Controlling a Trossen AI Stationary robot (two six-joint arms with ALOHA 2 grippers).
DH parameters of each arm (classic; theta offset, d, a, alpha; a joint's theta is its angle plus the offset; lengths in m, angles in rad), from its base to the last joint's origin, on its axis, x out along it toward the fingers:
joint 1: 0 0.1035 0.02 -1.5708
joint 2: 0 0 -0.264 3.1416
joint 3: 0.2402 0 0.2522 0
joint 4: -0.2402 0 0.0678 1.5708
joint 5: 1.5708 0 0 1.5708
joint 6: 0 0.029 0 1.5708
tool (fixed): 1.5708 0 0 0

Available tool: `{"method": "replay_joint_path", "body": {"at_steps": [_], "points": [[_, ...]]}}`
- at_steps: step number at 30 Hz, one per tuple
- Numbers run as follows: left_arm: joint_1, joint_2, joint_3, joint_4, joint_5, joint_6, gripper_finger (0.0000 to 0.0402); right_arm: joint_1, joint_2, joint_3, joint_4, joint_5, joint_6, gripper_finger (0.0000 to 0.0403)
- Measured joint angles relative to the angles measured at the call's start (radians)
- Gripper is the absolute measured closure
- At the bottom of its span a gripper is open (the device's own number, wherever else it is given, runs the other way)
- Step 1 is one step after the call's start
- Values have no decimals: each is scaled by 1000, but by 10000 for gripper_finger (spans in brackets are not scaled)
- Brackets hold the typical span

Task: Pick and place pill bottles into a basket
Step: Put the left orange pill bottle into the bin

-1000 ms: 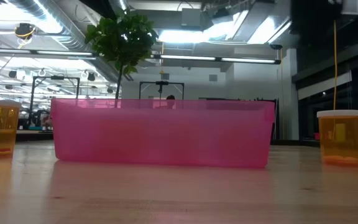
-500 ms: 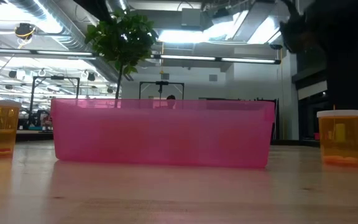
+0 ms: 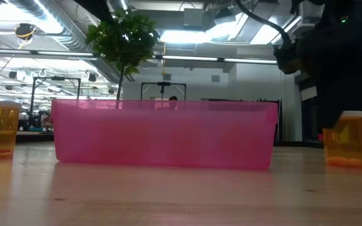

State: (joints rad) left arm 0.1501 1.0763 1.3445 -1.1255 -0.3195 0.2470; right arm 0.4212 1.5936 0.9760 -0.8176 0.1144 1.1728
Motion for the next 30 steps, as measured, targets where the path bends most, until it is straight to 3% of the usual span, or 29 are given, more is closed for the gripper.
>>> {"method": "replay_joint_path", "body": {"at_steps": [22,30], "points": [[24,0,0,0,-2,39,27,-12,0,3,6,-83,-27,150],[27,0,0,0,-2,45,27,-18,1,77,7,-93,-60,195]]}}
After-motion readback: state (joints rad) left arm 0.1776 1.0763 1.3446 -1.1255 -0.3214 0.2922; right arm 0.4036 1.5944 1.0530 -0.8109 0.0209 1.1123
